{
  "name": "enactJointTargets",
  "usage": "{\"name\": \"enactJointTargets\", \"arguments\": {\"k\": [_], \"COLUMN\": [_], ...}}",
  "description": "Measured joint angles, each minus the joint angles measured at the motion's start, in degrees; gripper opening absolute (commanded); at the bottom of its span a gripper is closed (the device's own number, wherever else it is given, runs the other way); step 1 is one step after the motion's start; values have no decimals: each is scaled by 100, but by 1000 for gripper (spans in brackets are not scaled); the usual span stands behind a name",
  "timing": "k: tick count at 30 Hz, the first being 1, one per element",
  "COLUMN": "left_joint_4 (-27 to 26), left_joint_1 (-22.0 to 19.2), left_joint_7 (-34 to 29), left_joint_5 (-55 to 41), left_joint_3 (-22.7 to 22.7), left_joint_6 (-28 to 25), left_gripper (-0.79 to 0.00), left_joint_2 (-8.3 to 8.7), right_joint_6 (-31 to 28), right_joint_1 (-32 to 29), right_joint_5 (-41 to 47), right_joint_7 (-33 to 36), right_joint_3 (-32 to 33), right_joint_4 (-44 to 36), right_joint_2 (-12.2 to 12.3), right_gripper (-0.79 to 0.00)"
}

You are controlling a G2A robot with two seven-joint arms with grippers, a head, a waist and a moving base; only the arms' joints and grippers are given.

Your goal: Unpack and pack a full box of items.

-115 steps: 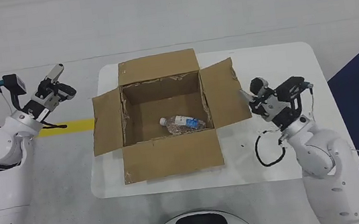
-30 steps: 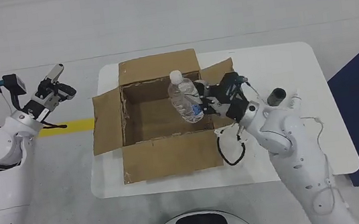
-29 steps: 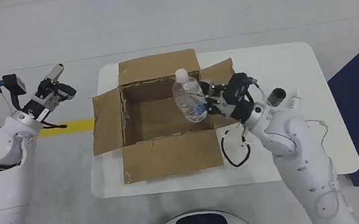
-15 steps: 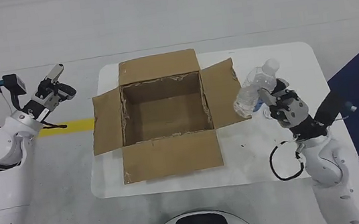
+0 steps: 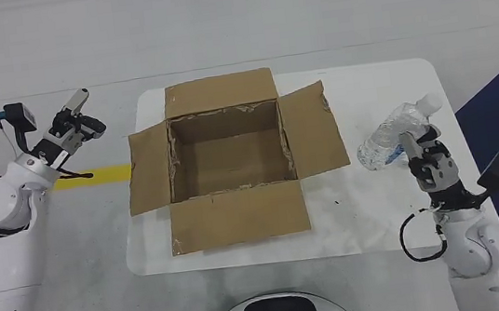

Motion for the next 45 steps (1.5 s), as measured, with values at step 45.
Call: {"name": "enactJointTargets", "arguments": {"k": [45], "left_joint_4": [0], "left_joint_1": [0], "left_joint_7": [0], "left_joint_5": [0], "left_joint_3": [0], "left_joint_6": [0], "left_gripper": [0], "left_joint_2": [0], "right_joint_6": [3714], "right_joint_1": [2301], "right_joint_5": [-1779], "right_joint_7": [-2434], "right_joint_3": [150], "right_joint_4": [4875], "right_joint_2": [-97], "right_gripper": [-785]}}
